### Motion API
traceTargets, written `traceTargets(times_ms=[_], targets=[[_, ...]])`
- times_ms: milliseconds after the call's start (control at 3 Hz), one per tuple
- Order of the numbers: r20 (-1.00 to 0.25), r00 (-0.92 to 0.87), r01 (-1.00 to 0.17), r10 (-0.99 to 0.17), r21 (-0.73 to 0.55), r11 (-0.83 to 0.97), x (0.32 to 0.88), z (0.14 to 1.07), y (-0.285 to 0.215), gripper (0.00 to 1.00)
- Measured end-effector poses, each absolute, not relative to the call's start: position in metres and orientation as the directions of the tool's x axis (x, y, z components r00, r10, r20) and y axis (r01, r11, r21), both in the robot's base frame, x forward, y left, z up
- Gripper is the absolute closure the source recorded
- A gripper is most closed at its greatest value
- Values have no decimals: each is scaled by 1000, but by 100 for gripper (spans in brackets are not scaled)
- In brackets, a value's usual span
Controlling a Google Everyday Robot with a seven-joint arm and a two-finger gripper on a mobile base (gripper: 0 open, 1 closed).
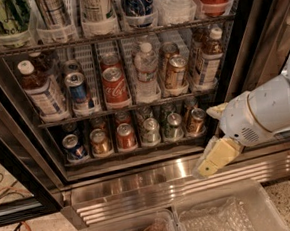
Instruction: Pick blue plastic bottle from middle shelf of fridge
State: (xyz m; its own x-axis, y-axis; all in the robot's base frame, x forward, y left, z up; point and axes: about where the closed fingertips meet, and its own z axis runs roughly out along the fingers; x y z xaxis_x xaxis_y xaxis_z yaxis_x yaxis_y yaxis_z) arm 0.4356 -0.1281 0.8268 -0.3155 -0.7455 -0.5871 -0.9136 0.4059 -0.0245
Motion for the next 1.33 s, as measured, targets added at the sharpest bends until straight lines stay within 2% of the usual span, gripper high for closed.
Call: traceTargets(times_ms=[667, 1000, 1333], targets=[[-608, -313, -910, -730, -26, 413, 436, 828, -129, 0], [-634, -289, -925, -717, -9, 381, 433, 811, -106, 0], [-690, -228, -948, -686, -4, 319, 426, 793, -61, 0]])
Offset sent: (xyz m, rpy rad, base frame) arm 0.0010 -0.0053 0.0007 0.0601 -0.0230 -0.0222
